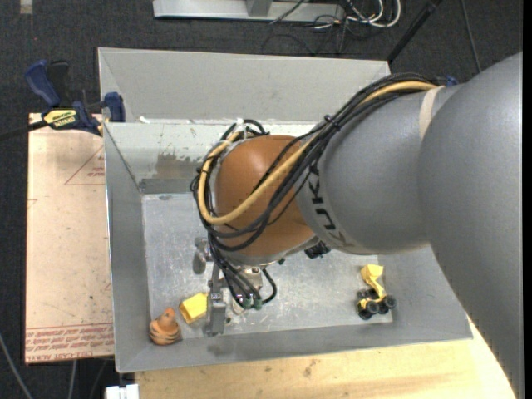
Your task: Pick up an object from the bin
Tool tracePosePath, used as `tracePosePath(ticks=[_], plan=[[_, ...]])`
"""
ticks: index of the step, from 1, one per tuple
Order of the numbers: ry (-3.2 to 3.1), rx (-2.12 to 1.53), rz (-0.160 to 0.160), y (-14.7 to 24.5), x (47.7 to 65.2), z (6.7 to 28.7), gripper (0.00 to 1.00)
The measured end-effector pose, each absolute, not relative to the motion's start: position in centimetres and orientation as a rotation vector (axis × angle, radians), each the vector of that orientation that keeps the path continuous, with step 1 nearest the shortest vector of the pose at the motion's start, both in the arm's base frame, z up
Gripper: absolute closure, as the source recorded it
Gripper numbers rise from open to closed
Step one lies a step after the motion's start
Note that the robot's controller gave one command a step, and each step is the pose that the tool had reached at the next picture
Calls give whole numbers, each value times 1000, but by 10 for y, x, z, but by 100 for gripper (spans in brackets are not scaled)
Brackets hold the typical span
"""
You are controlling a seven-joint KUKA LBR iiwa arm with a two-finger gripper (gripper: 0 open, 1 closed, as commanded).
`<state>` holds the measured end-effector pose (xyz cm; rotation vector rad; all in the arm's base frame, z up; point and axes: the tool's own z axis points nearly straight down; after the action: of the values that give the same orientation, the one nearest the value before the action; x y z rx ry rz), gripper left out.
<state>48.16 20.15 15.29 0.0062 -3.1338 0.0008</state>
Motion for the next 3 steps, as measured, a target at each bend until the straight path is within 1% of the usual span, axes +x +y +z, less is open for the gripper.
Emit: tracePosePath(ticks=[1, 2, 3], plan=[[-3141, 0, -2, 201, 484, 157, 0], [-3148, 23, -6, 186, 486, 106, 0], [-3141, -90, -2, 160, 512, 91, 100]])
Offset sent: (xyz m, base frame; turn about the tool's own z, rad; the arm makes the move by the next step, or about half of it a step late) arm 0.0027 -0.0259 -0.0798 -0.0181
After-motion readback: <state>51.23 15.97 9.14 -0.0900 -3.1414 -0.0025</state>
